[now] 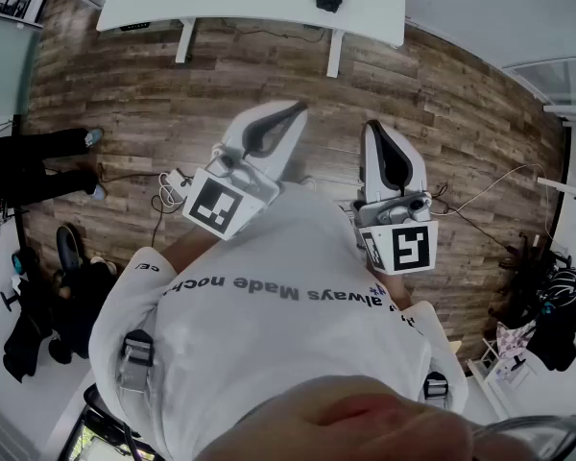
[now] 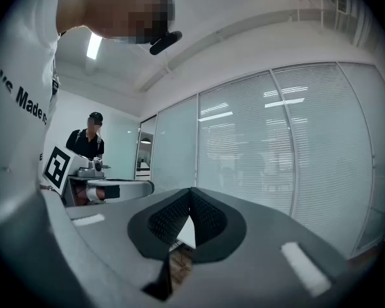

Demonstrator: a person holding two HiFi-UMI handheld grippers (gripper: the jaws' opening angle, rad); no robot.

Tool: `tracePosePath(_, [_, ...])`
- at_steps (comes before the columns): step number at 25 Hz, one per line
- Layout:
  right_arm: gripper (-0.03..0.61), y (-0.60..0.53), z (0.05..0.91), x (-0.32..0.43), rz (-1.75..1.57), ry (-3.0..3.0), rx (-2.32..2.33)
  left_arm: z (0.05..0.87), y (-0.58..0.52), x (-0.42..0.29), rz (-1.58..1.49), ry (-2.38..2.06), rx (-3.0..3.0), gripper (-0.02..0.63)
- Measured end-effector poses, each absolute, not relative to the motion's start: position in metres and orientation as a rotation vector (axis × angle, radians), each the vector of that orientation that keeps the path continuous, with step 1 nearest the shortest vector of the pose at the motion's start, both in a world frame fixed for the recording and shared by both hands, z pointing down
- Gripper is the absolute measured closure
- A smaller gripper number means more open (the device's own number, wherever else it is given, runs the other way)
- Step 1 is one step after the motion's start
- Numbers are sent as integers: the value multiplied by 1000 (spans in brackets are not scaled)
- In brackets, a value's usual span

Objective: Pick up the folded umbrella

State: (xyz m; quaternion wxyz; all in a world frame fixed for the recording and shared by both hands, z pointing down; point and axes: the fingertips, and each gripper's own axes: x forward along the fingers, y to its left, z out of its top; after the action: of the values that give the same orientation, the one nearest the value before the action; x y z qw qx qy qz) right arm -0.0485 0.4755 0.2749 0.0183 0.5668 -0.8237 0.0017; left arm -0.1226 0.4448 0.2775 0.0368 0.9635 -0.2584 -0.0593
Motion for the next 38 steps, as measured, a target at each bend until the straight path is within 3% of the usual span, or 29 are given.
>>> tracePosePath(21, [578, 392, 310, -81, 94, -2545, 1785, 313, 368, -163, -173, -793, 2890, 614])
tracePosePath(28, [578, 311, 310, -41, 84, -2569, 1768, 312, 289, -123, -165, -813, 2880, 614])
tracePosePath(38, [578, 165, 295, 78, 69, -2602, 1735, 299, 144, -9, -159, -860, 2877, 614])
